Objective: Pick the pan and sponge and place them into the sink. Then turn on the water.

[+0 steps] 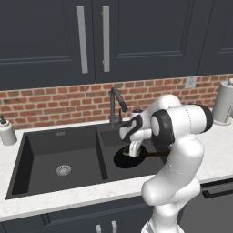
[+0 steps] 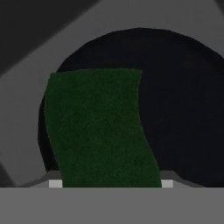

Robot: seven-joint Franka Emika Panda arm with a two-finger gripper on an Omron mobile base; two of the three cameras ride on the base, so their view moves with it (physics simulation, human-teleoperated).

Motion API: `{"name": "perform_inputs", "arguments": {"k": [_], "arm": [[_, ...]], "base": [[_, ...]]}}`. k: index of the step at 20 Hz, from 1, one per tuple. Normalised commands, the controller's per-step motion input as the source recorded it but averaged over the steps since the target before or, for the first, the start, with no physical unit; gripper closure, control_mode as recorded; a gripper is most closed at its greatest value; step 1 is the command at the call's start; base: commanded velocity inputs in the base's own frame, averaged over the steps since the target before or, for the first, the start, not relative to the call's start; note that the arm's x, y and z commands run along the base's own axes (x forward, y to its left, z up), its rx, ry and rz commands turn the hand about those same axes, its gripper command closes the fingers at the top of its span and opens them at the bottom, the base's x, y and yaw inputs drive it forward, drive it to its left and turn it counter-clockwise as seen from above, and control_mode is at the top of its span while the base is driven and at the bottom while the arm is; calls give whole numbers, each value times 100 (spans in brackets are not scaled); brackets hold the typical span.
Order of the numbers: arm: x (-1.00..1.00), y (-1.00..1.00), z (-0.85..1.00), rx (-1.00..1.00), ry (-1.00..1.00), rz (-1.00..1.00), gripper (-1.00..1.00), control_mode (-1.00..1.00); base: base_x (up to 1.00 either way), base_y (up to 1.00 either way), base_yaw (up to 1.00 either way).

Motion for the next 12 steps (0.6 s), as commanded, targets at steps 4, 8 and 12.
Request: {"name": "perform_inputs", "arguments": {"k": [4, 8, 12], "arm": [[33, 0, -31, 0, 0, 7, 100, -100], [23, 0, -30, 0, 0, 7, 100, -100], [24, 0, -31, 0, 0, 7, 100, -100]], "base": [[0, 0, 0], [0, 0, 0], [0, 0, 0]]}}
